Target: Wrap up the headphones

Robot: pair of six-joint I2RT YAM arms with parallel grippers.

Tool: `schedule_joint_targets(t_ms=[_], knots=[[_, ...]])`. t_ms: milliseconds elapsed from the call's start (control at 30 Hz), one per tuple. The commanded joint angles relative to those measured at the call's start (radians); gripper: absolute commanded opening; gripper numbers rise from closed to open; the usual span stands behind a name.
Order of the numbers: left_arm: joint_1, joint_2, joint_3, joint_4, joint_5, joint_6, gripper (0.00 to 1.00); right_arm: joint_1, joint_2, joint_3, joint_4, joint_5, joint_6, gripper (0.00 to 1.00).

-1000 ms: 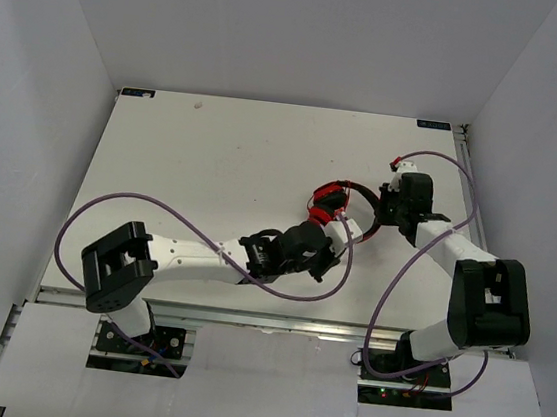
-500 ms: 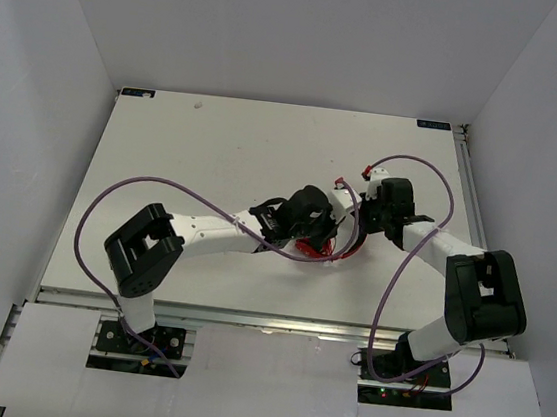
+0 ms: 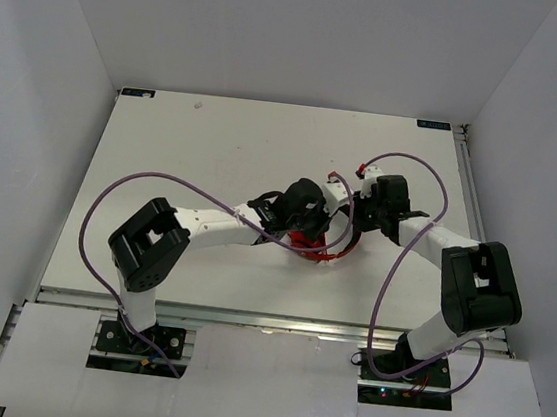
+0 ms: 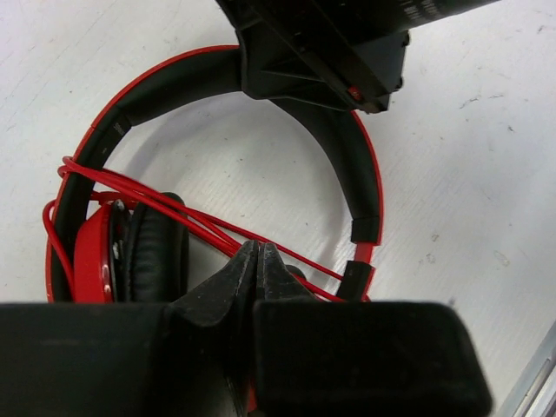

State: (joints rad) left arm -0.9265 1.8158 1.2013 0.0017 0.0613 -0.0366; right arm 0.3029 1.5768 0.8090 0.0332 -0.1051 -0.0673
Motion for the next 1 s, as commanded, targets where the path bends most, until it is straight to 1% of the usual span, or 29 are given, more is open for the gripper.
schedule_joint_targets(t_ms=[0, 100, 233, 433, 500, 567, 733, 800, 833, 867, 933, 967], knots=[[0.012, 0.025, 0.039, 0.003, 0.021, 0.031, 0.01, 0.007, 0.002, 0.041, 0.046, -0.052, 0.015, 0.08], [0.012, 0.041, 0.056, 0.003, 0.017, 0.072, 0.02, 0.007, 0.002, 0.041, 0.044, -0.056, 0.015, 0.08], [0.014, 0.051, 0.071, 0.004, 0.009, 0.090, 0.03, 0.005, 0.003, 0.041, 0.044, -0.057, 0.015, 0.08], [0.016, 0.031, 0.079, 0.004, 0.007, 0.082, 0.03, 0.006, 0.007, 0.040, 0.042, -0.061, 0.012, 0.08], [0.016, 0.015, 0.080, 0.005, 0.013, 0.071, 0.05, 0.007, 0.012, 0.039, 0.043, -0.061, 0.013, 0.08], [0.015, -0.025, 0.075, 0.011, 0.013, 0.059, 0.10, 0.006, 0.022, 0.041, 0.043, -0.063, 0.019, 0.08], [0.015, -0.167, 0.009, 0.019, -0.015, 0.016, 0.29, 0.006, 0.057, 0.076, 0.039, -0.061, 0.051, 0.08], [0.016, -0.214, -0.046, 0.020, -0.033, -0.007, 0.33, 0.005, 0.076, 0.089, 0.039, -0.049, 0.071, 0.08], [0.017, -0.272, -0.088, 0.020, -0.044, -0.025, 0.36, 0.005, 0.089, 0.106, 0.039, -0.031, 0.093, 0.08], [0.017, -0.311, -0.095, 0.019, -0.046, -0.028, 0.38, 0.005, 0.097, 0.117, 0.039, -0.017, 0.096, 0.08], [0.019, -0.442, -0.196, 0.009, -0.081, -0.082, 0.47, 0.005, 0.119, 0.152, 0.038, 0.012, 0.117, 0.08], [0.020, -0.474, -0.222, 0.006, -0.090, -0.108, 0.49, 0.005, 0.130, 0.168, 0.037, 0.019, 0.127, 0.08]])
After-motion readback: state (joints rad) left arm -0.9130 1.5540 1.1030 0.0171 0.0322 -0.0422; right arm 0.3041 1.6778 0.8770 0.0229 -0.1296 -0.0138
